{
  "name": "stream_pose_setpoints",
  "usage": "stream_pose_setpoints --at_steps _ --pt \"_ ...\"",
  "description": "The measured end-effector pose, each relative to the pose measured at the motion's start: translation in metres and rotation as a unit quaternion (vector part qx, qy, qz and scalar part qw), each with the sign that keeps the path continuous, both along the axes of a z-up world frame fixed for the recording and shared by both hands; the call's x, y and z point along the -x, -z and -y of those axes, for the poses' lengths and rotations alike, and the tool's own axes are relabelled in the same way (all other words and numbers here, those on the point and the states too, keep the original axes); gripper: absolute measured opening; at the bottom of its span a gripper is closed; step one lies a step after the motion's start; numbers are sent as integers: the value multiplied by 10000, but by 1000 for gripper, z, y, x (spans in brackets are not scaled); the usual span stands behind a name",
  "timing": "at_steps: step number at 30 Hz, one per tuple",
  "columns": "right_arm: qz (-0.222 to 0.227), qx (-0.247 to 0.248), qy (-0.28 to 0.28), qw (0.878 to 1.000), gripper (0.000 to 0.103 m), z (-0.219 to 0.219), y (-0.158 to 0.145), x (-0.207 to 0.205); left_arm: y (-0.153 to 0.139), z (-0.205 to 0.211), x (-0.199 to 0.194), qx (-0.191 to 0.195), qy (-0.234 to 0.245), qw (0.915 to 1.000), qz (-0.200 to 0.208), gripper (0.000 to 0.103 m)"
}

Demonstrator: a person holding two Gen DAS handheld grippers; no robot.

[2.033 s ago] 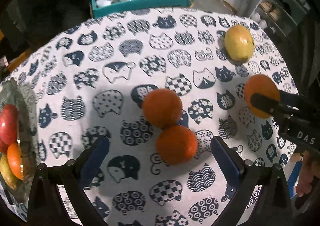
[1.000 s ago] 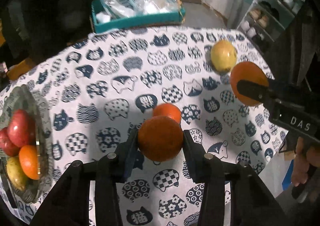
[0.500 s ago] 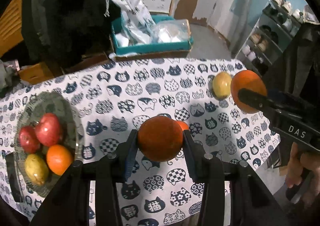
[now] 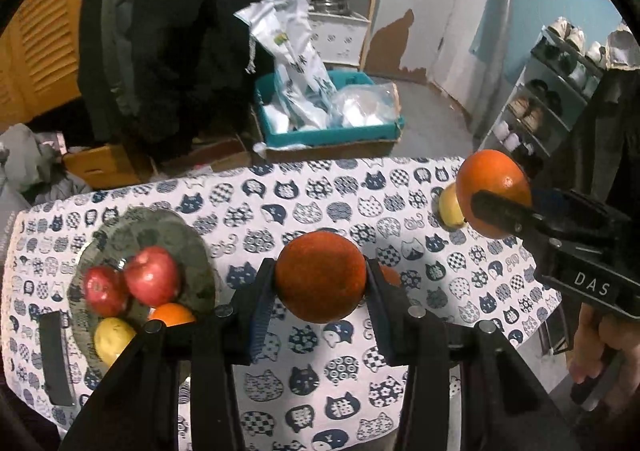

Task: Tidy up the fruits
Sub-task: 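Carry the large orange and tangerine over the glass bowl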

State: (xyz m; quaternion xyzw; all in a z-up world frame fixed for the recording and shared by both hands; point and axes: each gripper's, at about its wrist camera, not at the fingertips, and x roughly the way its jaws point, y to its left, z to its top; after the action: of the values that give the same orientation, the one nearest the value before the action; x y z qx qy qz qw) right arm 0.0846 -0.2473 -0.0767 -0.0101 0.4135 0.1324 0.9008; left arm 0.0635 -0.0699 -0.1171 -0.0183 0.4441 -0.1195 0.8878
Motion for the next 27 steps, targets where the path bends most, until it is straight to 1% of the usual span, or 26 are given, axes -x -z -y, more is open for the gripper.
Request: stream_pose_setpoints --at_steps 5,14,27 --pt "-7 -31 -136 9999 64 -18 -2 -5 -5 -18 0 48 -145 9999 63 44" --pt "-26 -123 -426 9990 64 -62 -3 -15 -6 -55 1 -24 -501 9986 150 44" --pt "-178 -199 -878 9958 64 -130 10 -33 4 -119 -1 -196 -1141 9931 168 44"
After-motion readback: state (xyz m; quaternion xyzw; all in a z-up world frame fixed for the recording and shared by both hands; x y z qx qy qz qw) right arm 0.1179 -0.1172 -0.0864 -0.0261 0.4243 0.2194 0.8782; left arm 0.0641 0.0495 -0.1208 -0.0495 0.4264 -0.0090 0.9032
